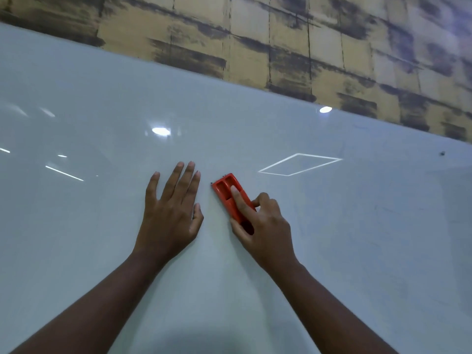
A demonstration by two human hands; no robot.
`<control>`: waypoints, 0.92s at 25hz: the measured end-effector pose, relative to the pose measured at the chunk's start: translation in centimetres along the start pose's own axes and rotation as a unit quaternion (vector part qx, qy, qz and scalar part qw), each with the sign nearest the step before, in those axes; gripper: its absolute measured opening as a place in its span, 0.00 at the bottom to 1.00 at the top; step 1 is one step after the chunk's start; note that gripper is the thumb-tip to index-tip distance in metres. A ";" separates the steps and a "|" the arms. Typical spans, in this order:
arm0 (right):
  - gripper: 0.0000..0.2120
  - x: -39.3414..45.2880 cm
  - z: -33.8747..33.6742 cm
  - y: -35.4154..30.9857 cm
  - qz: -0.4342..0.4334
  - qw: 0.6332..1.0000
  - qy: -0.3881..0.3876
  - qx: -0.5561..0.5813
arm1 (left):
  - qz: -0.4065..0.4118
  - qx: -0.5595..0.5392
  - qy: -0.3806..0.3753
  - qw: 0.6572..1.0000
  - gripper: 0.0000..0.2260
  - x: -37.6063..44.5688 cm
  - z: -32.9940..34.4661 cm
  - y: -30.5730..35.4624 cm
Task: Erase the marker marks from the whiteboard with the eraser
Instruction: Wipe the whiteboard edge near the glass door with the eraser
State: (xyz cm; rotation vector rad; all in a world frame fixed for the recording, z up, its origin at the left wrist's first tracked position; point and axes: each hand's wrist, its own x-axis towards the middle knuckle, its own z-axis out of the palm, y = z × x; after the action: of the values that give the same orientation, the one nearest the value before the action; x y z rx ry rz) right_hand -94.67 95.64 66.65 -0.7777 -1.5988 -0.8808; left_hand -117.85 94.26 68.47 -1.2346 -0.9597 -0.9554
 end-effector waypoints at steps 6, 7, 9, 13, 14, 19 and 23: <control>0.32 -0.9 -1.9 10.1 0.148 0.989 0.024 0.008 | 0.018 0.023 -0.001 1.000 0.29 -2.1 0.3 2.7; 0.32 -1.4 -2.0 11.1 0.171 0.984 0.036 0.023 | 0.007 0.024 0.003 1.000 0.29 -2.3 0.2 2.9; 0.31 -2.0 -1.7 11.6 0.199 0.978 0.052 0.045 | -0.009 0.027 0.007 1.000 0.29 -2.7 0.2 3.5; 0.33 -3.2 -0.8 8.4 0.186 0.980 0.043 0.056 | -0.016 0.015 -0.001 1.000 0.28 -3.5 0.2 4.5; 0.34 -4.2 -0.4 7.0 0.155 0.986 0.038 0.055 | -0.023 0.013 -0.005 1.000 0.27 -3.7 0.2 4.8; 0.30 -11.4 1.3 2.5 -0.032 0.998 -0.017 0.044 | -0.040 0.004 -0.029 0.999 0.28 -5.9 -0.1 6.4; 0.28 -12.3 0.7 3.3 -0.078 0.996 -0.031 0.009 | -0.048 -0.001 -0.057 0.997 0.29 -7.4 -0.2 7.4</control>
State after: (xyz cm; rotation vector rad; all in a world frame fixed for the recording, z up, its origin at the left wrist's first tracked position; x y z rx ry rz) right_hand -89.91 97.51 55.00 -0.6805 -1.7383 -0.9604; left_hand -113.16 95.10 59.19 -1.2643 -1.1166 -0.9678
